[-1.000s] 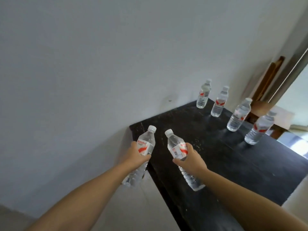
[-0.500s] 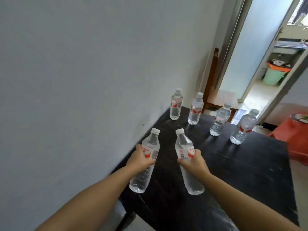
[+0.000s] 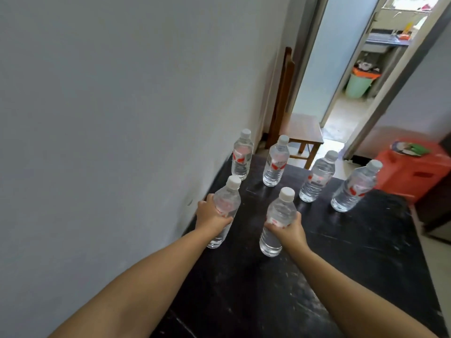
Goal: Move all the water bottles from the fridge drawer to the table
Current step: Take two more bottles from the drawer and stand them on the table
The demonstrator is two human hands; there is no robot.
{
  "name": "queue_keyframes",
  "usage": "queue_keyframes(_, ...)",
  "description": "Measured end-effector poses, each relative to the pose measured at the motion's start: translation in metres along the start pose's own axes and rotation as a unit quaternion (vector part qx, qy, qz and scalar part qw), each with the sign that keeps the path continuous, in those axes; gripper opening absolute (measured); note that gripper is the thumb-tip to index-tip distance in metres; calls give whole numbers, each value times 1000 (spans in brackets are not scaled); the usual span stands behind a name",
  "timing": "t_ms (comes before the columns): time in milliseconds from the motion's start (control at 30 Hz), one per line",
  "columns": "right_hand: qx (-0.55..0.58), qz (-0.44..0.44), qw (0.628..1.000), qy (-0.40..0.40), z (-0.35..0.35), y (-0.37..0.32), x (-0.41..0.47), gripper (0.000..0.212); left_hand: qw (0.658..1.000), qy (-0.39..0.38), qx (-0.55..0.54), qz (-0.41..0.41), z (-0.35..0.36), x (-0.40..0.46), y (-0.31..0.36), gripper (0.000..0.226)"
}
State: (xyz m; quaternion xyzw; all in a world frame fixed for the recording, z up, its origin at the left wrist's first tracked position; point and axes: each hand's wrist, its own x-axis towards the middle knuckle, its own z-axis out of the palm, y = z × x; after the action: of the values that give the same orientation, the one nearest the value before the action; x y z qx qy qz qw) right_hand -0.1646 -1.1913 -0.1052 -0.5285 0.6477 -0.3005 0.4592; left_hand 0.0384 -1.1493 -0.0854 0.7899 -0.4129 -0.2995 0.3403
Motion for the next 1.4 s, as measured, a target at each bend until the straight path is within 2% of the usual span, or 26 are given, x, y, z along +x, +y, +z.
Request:
queue_keyframes(367,30,-19,999,16,27,-11,91,75,994,-21,-92,51,37,96,8,56)
queue_keyframes(567,20,-31,999,16,43,-8,101,74,989,7,-137,59,53,101,-9,62)
queue_keyframes(700,7,-27,1000,13,42,-4,99,78,990,-1,-124,61,55,99,-14,66)
queue_keyframes(867,-19,20,999,-19,36,3,94,88,998,-26,-64,5,48,99,-13,79)
queue_keyframes(967,-82,60,994,-40,26,1,82,95,997,-69,-12,-20,33,87,-14,93)
queue_keyframes(1033,-124,81,988,-47,17,-4,70,95,997,-74,12,-8,21,76,-14,92)
queue_keyframes(1133,-170,97,979,-58,7,-11,53,80,997,-69,39,2,7,59,-12,82)
queue_keyframes(1267,-238,43,967,-86,5,-21,18,34,993,-89,81,6,-7,26,-12,66)
queue_keyframes(1400,-268,-7,955,-123,13,-24,-23,20,990,-101,101,10,-15,-13,-21,58)
